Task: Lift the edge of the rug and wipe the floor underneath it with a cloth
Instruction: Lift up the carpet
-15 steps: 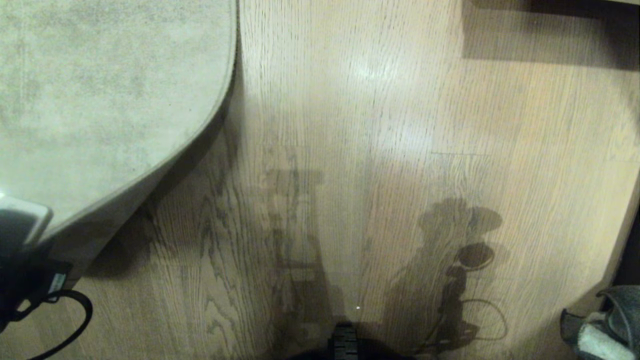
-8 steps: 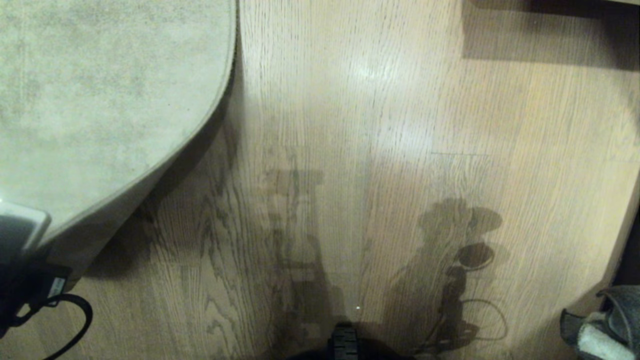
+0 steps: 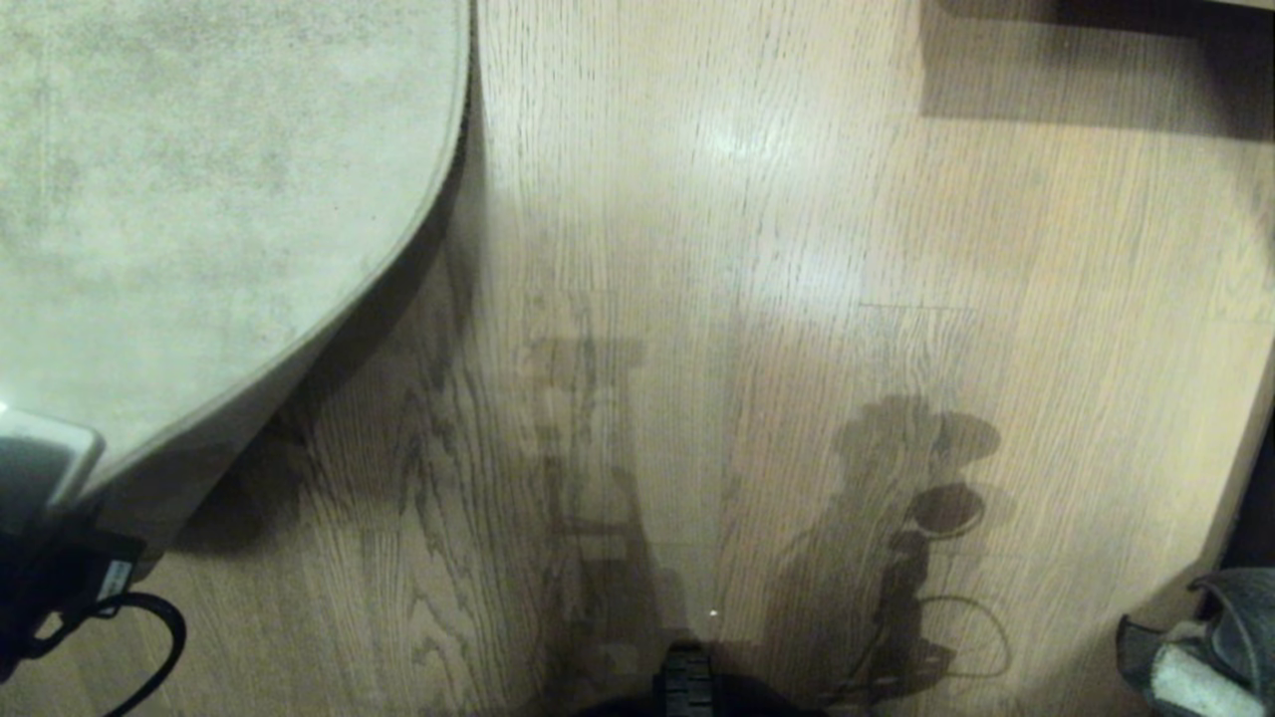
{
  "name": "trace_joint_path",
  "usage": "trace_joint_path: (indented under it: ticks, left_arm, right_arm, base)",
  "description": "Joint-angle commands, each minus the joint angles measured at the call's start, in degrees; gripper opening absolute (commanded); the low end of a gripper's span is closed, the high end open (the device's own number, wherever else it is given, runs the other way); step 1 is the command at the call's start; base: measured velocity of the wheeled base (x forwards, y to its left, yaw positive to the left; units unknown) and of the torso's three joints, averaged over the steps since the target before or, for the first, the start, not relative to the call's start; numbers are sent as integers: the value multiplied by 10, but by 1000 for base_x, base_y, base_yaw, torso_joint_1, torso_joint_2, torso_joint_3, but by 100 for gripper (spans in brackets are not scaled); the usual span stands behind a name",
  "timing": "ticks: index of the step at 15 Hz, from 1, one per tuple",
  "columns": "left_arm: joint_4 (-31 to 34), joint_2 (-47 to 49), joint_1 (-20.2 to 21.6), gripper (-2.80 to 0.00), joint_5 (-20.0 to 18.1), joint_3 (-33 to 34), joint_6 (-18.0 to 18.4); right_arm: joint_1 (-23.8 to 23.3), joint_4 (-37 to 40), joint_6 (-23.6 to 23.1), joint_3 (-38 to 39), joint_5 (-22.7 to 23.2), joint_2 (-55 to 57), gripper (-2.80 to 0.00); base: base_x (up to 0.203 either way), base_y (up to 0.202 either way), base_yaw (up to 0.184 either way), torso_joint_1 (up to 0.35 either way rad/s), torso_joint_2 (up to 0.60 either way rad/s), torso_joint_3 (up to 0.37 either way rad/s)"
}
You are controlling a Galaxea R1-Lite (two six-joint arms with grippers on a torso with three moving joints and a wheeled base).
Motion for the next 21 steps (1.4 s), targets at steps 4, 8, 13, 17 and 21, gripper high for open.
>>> trace_joint_path:
  ticks: [4,8,13,17,21]
  left_arm:
    - [5,6,0,-280,0,6,2]
    - [32,9,-3,-280,-11,4,2]
    - [57,10,-3,-280,-16,-1,2]
    - [69,9,-3,-280,-17,-2,2]
    - [83,12,-2,-280,-18,1,2]
  right_arm:
    - [0,0,0,0,0,1,-280]
    - [0,0,0,0,0,1,-280]
    - [0,0,0,0,0,1,-280]
    - [0,0,0,0,0,1,-280]
    - [0,0,0,0,0,1,-280]
  base:
    - [0,0,0,0,0,0]
    - [0,0,0,0,0,0]
    - [0,0,0,0,0,0]
    - [0,0,0,0,0,0]
    - [0,0,0,0,0,0]
